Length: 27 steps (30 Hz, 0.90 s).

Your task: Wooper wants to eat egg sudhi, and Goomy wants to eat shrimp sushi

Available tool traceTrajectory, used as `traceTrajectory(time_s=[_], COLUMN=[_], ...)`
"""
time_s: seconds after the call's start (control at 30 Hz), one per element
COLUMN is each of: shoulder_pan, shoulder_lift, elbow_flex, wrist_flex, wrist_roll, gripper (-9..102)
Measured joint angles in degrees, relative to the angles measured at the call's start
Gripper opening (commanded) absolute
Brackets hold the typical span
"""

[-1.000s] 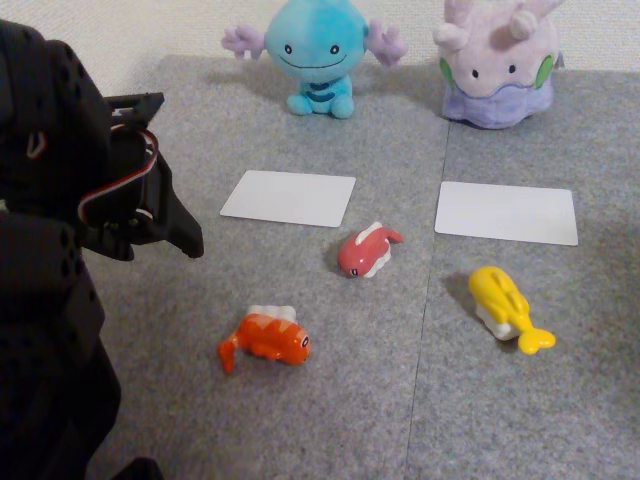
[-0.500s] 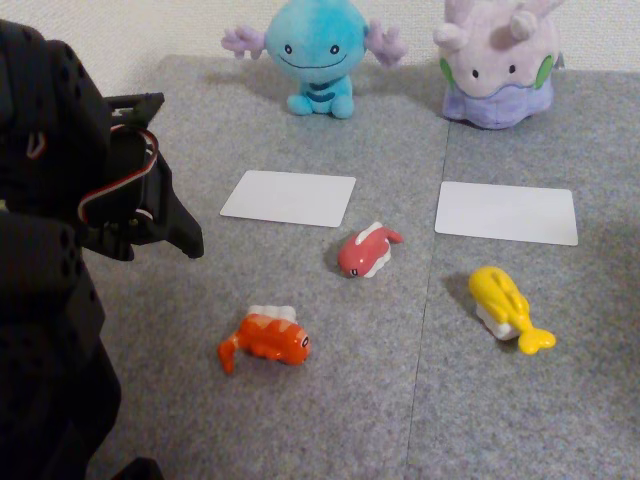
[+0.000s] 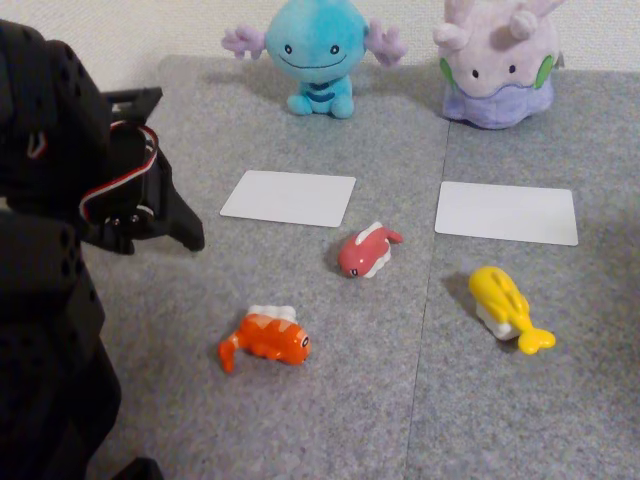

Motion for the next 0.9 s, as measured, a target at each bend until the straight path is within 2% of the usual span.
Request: traceTrajectory(time_s=[0.17,0.47,0.63,0.9], shoulder_pan=[0.0,0.62,7.21,20.3], shoulder_lift=[7.65,28.65,33.57,26.98], elbow_flex=[0.0,-0.35,-7.29,-21.53], wrist_flex=[1.76,16.08,24.61,29.88], wrist_roll=[0.0,-2.46,-4.22,-9.67], gripper=[22,23,23,23])
